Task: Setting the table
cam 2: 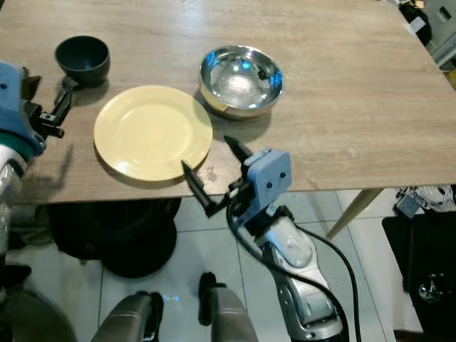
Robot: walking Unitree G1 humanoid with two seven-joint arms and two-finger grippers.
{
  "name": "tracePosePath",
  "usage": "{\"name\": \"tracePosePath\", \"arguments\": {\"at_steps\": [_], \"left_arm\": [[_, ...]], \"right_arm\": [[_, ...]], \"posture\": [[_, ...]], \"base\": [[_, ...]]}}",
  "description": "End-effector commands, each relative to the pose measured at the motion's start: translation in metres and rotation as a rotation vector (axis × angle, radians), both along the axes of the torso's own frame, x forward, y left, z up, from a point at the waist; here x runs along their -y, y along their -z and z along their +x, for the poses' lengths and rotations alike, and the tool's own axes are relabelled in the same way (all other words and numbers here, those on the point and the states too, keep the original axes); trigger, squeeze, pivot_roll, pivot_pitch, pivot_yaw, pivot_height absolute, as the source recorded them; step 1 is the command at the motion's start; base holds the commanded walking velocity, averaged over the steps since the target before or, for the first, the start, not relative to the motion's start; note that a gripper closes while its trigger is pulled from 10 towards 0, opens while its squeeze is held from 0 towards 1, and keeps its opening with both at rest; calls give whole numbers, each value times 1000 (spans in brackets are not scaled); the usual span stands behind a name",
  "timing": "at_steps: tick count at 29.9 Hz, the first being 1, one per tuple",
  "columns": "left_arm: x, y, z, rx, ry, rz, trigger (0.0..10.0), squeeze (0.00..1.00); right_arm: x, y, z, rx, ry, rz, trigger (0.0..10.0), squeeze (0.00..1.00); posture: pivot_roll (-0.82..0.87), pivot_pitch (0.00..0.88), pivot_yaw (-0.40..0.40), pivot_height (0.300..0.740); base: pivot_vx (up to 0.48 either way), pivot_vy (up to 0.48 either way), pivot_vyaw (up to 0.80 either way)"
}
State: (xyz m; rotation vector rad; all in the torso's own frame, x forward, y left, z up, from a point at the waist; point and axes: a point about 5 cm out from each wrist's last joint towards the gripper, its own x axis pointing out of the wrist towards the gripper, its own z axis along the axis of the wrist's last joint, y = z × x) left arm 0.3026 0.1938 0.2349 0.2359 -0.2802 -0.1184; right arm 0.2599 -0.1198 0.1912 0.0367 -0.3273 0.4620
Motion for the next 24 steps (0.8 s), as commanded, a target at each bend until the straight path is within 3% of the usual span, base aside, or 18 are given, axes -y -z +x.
{"name": "tracePosePath", "arguments": {"at_steps": [1, 2, 4, 6, 10, 16, 24], "left_arm": [[12, 4, -6, -11, 37, 1, 10000, 0], [12, 4, -6, -11, 37, 1, 10000, 0], [21, 7, -12, -14, 44, -21, 10000, 0], [22, 7, -12, -21, 37, -27, 10000, 0], [23, 7, -9, -21, 29, -32, 10000, 0], [33, 5, 1, -25, 33, -39, 10000, 0], [36, 12, 0, -47, 31, -62, 10000, 0]], "right_arm": [[14, 7, 7, -51, 112, 18, 10000, 0], [14, 7, 7, -51, 112, 18, 10000, 0], [32, 12, 15, -86, 281, 47, 10000, 0], [38, 13, 16, -90, 336, 46, 10000, 0], [43, 14, 17, -86, 371, 38, 10000, 0], [65, 19, 17, -107, 534, 43, 10000, 0], [69, 20, 20, -96, 576, 55, 10000, 0]], "posture": [[87, 161, -15, 740], [87, 161, -15, 740], [75, 150, -22, 740], [73, 149, -22, 740], [65, 144, -24, 740], [38, 126, -21, 740], [55, 94, -8, 740]], "base": [[0, 0, 0], [0, 0, 0], [0, 0, 0], [0, 0, 0], [0, 0, 0], [0, 0, 0], [0, 0, 0]]}}
